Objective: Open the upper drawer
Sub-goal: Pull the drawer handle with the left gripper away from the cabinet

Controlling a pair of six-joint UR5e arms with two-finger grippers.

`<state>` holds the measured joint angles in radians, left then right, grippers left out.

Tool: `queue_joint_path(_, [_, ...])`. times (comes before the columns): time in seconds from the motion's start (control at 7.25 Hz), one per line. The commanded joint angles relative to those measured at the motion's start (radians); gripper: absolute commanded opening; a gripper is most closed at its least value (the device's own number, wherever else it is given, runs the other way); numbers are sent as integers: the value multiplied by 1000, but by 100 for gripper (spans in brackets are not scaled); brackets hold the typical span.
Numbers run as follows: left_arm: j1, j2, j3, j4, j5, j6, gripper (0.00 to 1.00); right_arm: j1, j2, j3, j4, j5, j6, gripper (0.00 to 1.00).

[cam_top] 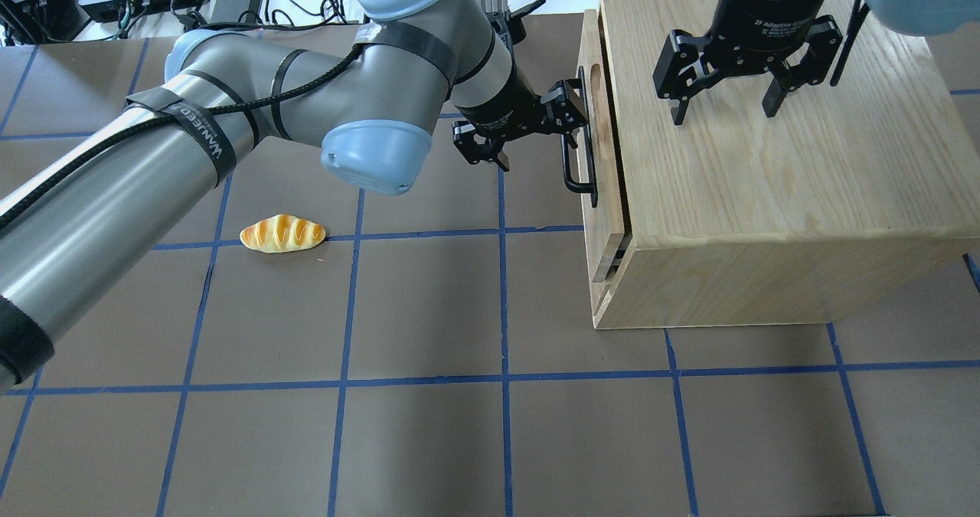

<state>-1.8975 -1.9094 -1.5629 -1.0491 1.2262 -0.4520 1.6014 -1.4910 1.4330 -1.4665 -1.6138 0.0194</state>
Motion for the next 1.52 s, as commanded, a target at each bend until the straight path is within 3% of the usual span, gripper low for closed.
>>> queue_joint_path(0.0, [29,15,-25,-11,1,1,100,-1,0,0,0,0,1,100])
queue_joint_path(0.55, [107,58,-25,-110,1,119,100,0,0,0,0,0,1,100])
queue_joint_path(1.38, [167,107,-69,-118,72,260,100,0,0,0,0,0,-1,100])
